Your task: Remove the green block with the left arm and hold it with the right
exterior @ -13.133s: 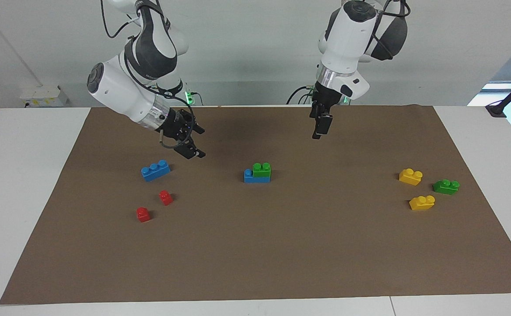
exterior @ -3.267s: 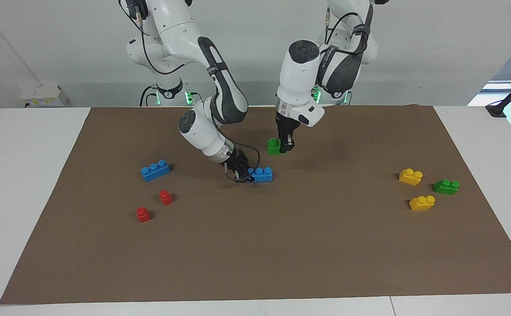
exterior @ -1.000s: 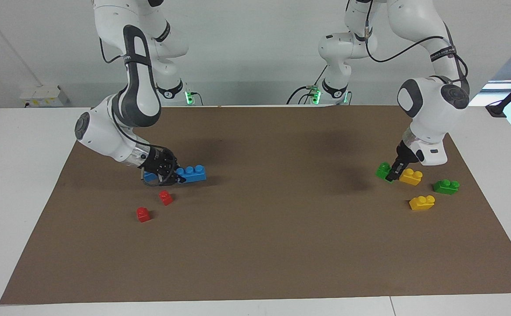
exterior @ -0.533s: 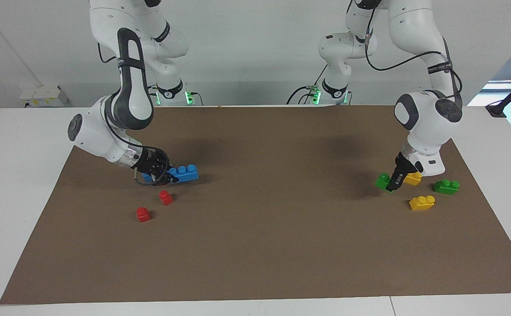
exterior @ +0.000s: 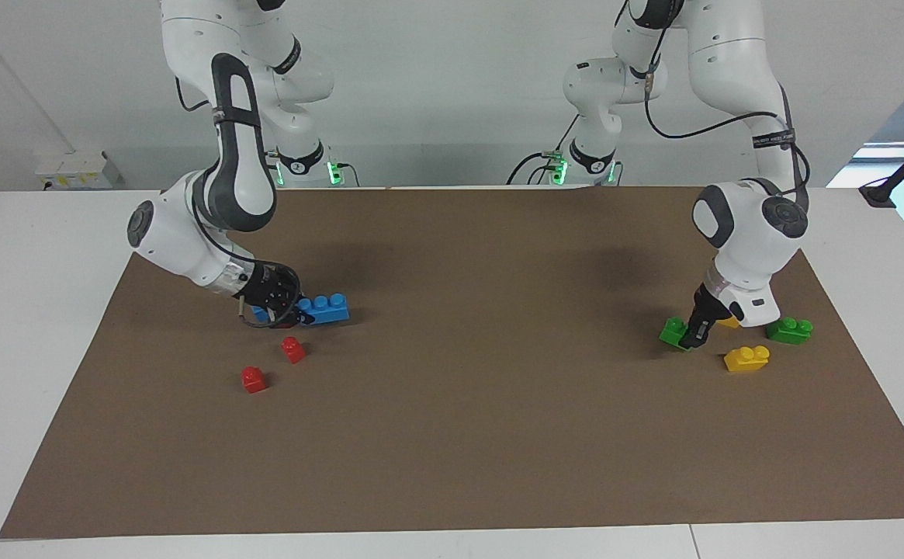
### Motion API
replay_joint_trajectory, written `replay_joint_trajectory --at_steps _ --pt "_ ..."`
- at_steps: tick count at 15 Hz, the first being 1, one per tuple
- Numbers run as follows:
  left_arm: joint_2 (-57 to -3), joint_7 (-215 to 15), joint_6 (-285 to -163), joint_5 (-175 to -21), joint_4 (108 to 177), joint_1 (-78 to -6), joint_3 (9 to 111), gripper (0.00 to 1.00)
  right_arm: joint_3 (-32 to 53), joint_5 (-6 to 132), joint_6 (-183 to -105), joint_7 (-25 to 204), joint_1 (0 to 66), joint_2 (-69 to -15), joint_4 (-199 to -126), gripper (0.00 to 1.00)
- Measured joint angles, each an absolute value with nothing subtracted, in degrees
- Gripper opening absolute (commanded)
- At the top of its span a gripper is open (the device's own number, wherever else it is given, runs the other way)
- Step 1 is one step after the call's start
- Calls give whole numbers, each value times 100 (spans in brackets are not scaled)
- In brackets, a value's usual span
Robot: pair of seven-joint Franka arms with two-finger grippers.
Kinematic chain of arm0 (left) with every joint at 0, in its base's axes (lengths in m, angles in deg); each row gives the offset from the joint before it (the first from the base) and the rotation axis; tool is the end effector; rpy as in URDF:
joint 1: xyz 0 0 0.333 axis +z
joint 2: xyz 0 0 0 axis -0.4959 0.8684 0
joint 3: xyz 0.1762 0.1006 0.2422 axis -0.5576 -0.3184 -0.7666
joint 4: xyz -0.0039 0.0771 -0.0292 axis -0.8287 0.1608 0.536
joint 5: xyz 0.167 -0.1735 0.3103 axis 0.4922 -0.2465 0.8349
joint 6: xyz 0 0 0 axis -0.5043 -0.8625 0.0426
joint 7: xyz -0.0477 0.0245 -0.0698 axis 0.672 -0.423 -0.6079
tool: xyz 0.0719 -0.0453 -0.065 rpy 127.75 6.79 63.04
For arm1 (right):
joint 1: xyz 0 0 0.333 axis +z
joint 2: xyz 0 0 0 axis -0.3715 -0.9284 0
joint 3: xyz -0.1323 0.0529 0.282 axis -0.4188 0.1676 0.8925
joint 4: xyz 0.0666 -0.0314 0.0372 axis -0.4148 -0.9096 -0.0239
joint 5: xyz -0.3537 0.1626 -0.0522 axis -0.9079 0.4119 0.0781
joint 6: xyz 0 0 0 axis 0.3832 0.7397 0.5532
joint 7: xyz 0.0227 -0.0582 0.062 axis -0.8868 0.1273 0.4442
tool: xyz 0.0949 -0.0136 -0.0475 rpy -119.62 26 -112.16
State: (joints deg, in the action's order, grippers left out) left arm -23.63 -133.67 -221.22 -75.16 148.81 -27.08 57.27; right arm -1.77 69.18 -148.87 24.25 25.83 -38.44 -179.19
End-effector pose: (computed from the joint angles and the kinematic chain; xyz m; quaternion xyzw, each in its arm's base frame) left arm 0.6032 0.0203 0.3169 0.8942 0.4463 0.0206 0.0296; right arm 0.5590 0.0193 0.3155 -0.7380 0.6237 0.1867 0.1772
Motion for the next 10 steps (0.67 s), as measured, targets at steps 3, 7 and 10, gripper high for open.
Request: replay_joint_trajectory --at_steps 3,7,10 --pt "-2335 -13368 -22122 -7600 14870 -2629 5731 0 -145 6918 -14994 2425 2602 -3844 -17996 16" --pt "-2333 -13367 -22122 -7607 14870 -2628 5732 69 -124 6918 -15147 2425 2707 -3844 -18101 16" --pt "-2307 -13365 -22122 -7607 14875 -2629 5752 100 -124 6918 -15260 2425 2746 -3842 -18190 17"
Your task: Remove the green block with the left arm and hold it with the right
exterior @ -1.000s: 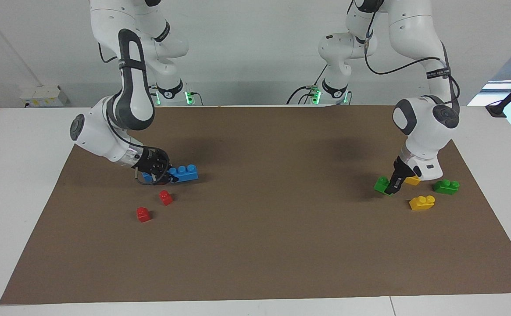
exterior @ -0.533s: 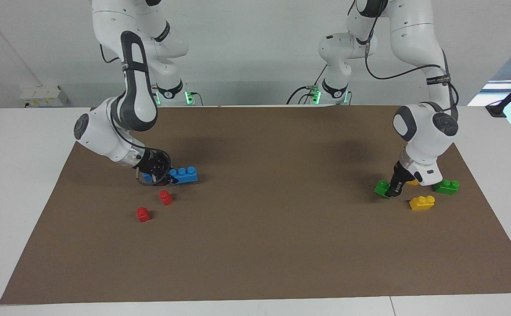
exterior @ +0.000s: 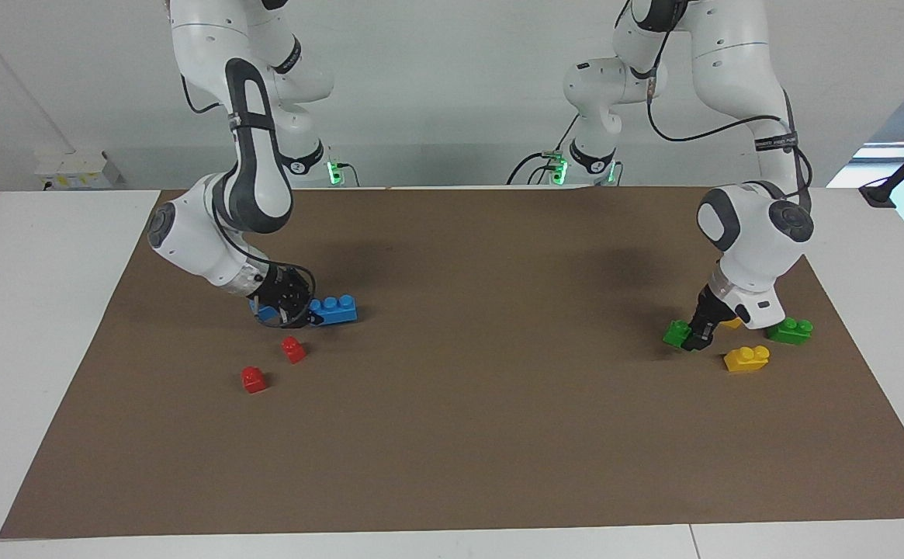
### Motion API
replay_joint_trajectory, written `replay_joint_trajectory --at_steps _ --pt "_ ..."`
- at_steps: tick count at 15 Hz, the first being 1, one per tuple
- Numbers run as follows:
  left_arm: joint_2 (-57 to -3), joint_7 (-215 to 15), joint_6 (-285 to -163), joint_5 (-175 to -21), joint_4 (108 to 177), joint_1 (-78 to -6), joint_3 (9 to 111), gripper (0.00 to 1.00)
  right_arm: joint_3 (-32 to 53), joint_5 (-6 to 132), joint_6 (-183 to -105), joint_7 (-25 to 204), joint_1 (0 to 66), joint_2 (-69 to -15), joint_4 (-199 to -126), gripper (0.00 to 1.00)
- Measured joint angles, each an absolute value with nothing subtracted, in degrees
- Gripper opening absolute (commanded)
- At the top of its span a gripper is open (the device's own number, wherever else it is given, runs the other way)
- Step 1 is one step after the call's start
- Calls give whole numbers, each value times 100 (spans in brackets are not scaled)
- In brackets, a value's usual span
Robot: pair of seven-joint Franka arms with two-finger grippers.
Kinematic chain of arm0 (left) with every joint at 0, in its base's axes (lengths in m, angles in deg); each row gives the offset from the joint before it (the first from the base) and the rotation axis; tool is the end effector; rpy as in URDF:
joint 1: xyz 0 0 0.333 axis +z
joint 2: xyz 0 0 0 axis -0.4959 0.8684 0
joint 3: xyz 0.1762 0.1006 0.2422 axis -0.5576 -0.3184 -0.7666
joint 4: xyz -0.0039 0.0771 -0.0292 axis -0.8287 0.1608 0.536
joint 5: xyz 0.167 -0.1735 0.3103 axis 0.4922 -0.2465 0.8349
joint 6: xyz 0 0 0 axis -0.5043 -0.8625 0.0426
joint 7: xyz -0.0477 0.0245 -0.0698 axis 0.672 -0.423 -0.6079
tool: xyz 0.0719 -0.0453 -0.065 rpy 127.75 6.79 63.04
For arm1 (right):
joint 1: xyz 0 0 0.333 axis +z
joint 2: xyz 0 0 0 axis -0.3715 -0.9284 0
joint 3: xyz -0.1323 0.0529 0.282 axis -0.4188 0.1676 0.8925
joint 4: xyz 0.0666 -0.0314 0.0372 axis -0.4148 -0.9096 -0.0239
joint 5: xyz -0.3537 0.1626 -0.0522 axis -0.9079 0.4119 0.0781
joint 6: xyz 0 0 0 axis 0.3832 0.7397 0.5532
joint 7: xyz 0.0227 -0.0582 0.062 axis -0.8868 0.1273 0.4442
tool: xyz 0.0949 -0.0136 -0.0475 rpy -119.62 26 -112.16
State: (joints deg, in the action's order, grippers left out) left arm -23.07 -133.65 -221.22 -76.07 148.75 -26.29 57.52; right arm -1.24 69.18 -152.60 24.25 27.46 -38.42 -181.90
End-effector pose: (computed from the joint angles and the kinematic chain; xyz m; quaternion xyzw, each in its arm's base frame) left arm 0.6032 0.0259 0.3115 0.8895 0.4554 0.0142 0.0336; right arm 0.5496 0.0346 0.2996 -0.7436 0.6221 0.1777 0.1689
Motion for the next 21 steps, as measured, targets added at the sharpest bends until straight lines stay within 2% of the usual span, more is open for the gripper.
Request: replay_joint_trajectory --at_steps 9,14,15,17,19,21 --pt "-2362 -13303 -22074 -7607 14752 -2642 5809 100 -123 6918 -15435 2444 2829 -3778 -18393 19" --pt "-2827 -12932 -21432 -7607 14427 -2643 5812 100 -123 6918 -15442 2560 2829 -3766 -18417 23" --pt "-2915 -12887 -21319 -7607 14379 -2644 5815 100 -123 6918 -15442 2562 2829 -3766 -18418 35" --pt "-3073 -12693 -20975 -7589 14211 -2646 5826 100 -123 6918 -15445 2563 2830 -3766 -18419 71" --pt "-3205 -12312 -20327 -7535 13845 -2646 5835 100 -123 6918 -15511 2563 2829 -3765 -18424 84" --pt "-3295 -11765 -19698 -7510 13376 -2643 5831 100 -123 6918 -15561 2563 2829 -3765 -18442 91"
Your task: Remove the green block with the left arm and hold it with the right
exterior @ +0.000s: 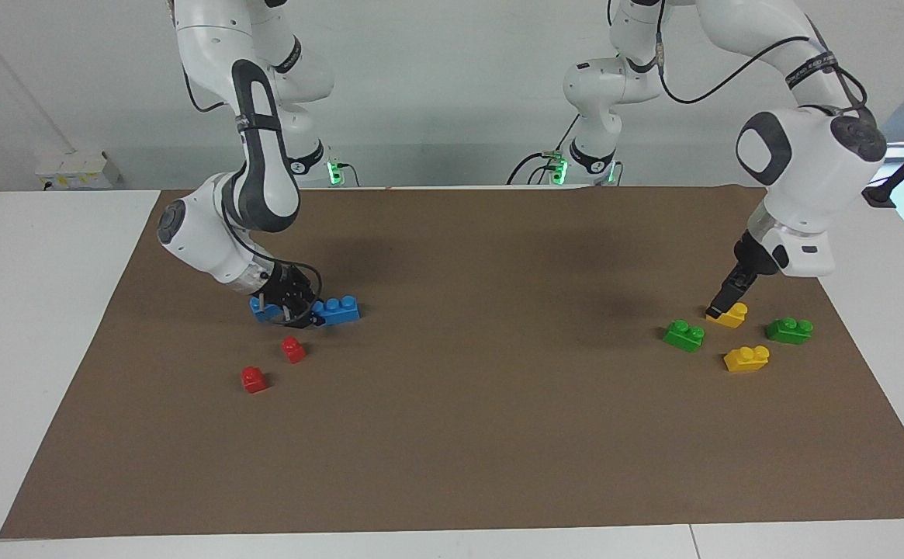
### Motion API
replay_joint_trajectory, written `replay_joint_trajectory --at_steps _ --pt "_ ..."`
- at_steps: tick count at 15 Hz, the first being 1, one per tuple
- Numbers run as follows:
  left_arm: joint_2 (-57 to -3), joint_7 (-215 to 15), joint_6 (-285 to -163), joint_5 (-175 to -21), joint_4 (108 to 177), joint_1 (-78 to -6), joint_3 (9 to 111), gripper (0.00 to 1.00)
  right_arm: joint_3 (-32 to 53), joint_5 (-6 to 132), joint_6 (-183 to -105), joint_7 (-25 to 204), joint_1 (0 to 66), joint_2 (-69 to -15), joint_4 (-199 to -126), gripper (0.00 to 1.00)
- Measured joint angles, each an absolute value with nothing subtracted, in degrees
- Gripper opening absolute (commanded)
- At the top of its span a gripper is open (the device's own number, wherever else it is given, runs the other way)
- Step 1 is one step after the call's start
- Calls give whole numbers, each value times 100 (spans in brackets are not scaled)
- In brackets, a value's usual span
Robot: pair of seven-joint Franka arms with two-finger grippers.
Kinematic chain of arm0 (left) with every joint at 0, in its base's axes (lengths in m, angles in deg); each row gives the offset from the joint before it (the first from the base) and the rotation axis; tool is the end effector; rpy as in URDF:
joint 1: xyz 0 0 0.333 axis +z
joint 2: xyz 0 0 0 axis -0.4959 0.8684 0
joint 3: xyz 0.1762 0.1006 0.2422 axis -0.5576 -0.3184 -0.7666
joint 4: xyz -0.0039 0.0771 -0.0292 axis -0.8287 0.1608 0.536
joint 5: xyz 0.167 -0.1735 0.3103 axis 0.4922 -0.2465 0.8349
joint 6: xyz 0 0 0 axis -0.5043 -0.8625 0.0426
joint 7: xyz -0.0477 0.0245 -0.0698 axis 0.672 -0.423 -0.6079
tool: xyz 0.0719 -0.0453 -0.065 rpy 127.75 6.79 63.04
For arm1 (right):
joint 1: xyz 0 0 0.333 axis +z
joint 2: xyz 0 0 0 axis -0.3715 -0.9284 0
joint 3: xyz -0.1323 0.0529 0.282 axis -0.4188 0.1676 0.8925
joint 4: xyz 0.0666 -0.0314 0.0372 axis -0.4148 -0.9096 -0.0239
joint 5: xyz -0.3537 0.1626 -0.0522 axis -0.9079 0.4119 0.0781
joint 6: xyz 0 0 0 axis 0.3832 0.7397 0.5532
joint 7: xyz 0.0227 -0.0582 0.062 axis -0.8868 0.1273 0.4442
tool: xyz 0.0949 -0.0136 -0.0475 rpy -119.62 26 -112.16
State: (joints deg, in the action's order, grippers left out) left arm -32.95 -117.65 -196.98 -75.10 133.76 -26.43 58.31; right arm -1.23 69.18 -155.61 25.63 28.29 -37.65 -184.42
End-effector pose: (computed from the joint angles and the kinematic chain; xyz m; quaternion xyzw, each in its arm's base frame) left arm 0.6060 0.0142 0.4988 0.9513 0.3056 0.0242 0.0316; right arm 0.5404 0.0379 0.2920 -0.7516 0.6166 0.1639 0.1676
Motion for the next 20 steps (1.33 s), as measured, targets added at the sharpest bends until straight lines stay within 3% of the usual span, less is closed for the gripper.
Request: replay_joint_trajectory --at_steps 3,9,16,20 --pt "-3543 -10917 -19285 -7503 13058 -2642 5825 100 -123 6918 -15587 2563 2829 -3765 -18467 97" --pt "-4235 -9665 -18498 -7503 13028 -2644 5848 100 -123 6922 -15525 2498 2829 -3709 -18389 99" --pt "-4664 -9301 -17922 -7503 13031 -2712 5894 100 -188 6881 -14815 2273 2799 -3498 -17895 100" --pt "-4690 -9266 -17919 -7503 13032 -2844 5893 100 -204 6040 -14280 2291 2592 -3211 -17451 100"
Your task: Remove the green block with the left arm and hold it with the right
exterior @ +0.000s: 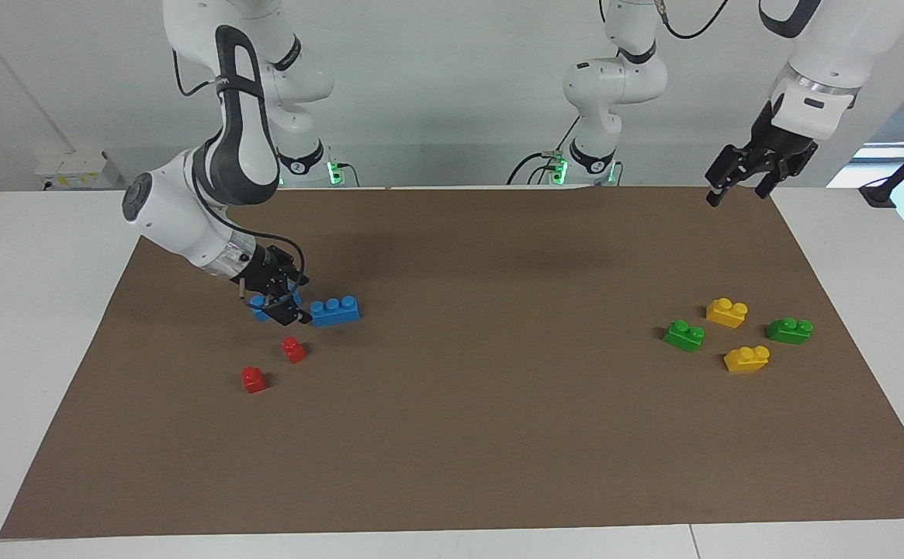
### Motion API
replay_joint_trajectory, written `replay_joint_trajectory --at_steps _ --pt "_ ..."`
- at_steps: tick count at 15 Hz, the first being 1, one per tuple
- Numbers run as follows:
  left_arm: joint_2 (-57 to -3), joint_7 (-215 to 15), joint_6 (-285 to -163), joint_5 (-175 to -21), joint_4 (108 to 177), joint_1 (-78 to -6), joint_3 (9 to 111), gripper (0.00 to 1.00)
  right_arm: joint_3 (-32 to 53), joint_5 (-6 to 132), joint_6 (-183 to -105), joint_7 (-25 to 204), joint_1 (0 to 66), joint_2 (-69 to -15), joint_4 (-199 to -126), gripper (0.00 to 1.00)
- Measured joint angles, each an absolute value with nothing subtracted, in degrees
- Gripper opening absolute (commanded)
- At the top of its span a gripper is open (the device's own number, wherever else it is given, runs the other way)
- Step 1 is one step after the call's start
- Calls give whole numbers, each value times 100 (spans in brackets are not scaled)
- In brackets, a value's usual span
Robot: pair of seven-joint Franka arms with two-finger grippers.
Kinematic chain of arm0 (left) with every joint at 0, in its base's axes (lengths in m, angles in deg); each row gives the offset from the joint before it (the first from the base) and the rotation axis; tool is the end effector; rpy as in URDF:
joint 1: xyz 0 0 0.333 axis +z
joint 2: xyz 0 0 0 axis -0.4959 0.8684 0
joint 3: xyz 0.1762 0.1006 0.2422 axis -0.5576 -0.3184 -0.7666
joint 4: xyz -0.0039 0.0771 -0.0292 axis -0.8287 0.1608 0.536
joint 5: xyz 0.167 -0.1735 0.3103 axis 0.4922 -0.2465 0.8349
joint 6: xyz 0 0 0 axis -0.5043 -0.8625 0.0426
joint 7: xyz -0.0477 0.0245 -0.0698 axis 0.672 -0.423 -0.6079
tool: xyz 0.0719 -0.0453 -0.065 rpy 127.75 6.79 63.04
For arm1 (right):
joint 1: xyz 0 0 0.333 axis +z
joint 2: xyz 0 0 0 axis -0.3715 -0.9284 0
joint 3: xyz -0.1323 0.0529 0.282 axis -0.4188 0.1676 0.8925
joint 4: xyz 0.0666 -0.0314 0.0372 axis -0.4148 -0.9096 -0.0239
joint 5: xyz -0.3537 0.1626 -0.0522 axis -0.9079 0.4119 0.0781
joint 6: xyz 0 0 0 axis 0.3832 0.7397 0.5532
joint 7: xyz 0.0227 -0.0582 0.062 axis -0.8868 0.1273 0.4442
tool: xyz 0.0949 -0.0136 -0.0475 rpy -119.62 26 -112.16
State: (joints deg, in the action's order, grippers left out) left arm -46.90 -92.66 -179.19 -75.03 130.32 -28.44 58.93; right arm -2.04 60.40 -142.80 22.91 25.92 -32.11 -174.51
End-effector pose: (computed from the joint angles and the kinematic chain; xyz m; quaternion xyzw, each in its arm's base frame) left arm 0.5216 -0.0156 0.6367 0.9974 0.0626 0.0267 0.0225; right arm 0.5648 0.0183 0.4039 -0.7862 0.5799 0.1377 0.1631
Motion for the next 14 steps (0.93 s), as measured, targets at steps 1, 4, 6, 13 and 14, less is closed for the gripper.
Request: replay_joint_trajectory --at_steps 1,4,6,13,14 --pt "-4688 -9246 -17918 -7503 13038 -2891 5874 100 -205 5780 -14148 2365 2562 -3124 -17316 100" --pt "-4620 -9240 -17815 -7501 13064 -3037 5764 100 -195 5113 -13823 3126 2555 -2850 -16947 100" --pt "-4518 -9224 -17793 -7409 13064 -3069 5701 100 -198 4901 -13688 3789 2551 -2686 -16806 100" --pt "-4378 -9160 -17656 -7182 12815 -3106 5704 100 -199 4140 -13400 6562 2539 -2187 -16629 100" --pt "-4386 -9158 -17647 -7182 12792 -3106 5708 100 -192 4054 -13226 6833 2541 -2111 -16540 100"
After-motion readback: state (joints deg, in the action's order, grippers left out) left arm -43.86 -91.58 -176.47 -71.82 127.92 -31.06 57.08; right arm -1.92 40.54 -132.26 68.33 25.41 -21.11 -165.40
